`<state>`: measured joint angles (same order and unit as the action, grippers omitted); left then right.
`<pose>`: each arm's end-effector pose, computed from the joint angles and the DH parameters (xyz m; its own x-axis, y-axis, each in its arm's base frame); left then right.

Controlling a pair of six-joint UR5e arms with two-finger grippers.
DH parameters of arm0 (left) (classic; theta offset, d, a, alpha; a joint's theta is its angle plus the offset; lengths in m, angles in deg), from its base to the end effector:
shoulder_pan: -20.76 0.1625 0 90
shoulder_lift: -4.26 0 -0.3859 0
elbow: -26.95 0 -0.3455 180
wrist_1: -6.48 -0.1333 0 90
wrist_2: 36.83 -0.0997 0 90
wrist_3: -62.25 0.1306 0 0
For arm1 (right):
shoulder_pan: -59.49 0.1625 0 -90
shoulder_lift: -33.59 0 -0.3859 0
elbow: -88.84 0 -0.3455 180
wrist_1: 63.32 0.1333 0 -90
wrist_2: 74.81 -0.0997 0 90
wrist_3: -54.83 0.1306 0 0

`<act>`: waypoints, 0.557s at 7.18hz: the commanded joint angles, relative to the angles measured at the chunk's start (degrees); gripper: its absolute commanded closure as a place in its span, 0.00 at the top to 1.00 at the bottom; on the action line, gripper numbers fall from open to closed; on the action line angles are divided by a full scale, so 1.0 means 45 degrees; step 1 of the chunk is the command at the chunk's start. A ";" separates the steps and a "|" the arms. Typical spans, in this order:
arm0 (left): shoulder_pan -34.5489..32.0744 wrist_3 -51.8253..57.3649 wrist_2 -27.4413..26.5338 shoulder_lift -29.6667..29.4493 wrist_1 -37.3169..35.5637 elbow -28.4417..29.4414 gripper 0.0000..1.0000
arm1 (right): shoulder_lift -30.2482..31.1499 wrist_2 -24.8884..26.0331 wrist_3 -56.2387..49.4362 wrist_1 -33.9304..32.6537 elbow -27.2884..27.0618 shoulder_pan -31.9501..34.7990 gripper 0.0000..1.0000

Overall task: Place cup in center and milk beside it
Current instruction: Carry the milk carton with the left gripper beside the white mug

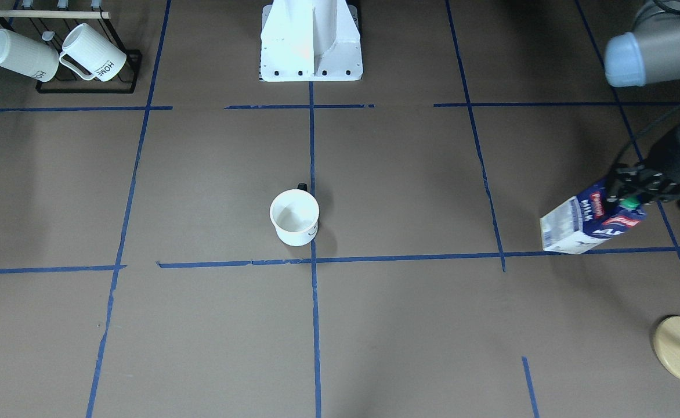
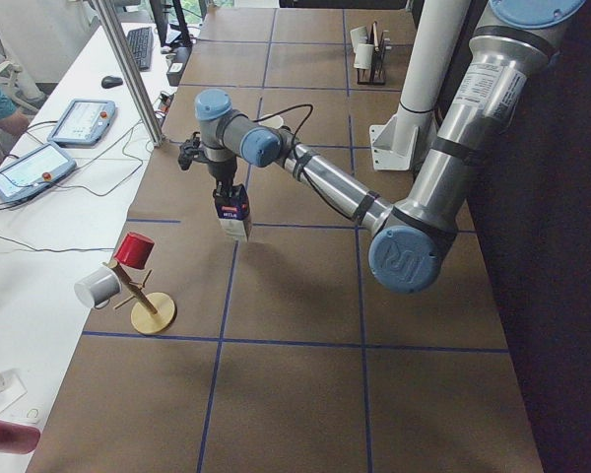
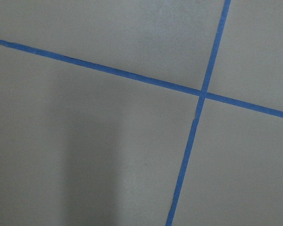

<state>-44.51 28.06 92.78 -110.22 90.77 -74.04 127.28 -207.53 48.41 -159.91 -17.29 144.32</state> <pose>0.1963 -0.5457 0.3511 0.6734 0.0613 -0.7367 0.0184 0.9949 0.0996 0.0065 -0.4238 0.5585 0.7109 -0.2450 0.6593 0.1702 0.9694 0.1767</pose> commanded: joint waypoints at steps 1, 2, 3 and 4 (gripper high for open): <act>0.2965 -0.4315 -0.1469 -0.2809 -0.0566 0.0194 0.37 | 0.0000 0.0000 0.0001 0.0000 -0.0008 -0.0004 1.00; 0.4142 -0.5554 -0.1962 -0.4331 -0.0566 0.1009 0.37 | 0.0000 0.0000 0.0001 0.0000 0.0011 -0.0004 1.00; 0.4327 -0.6282 -0.2063 -0.5545 -0.0547 0.2003 0.37 | 0.0000 0.0000 0.0001 0.0000 0.0012 -0.0004 1.00; 0.4890 -0.6425 -0.2258 -0.6350 -0.0547 0.2825 0.37 | 0.0000 -0.0020 0.0001 0.0000 -0.0008 -0.0004 1.00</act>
<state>-25.64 1.82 83.87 -133.23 88.31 -66.00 127.28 -207.55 48.41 -159.91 -17.27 144.30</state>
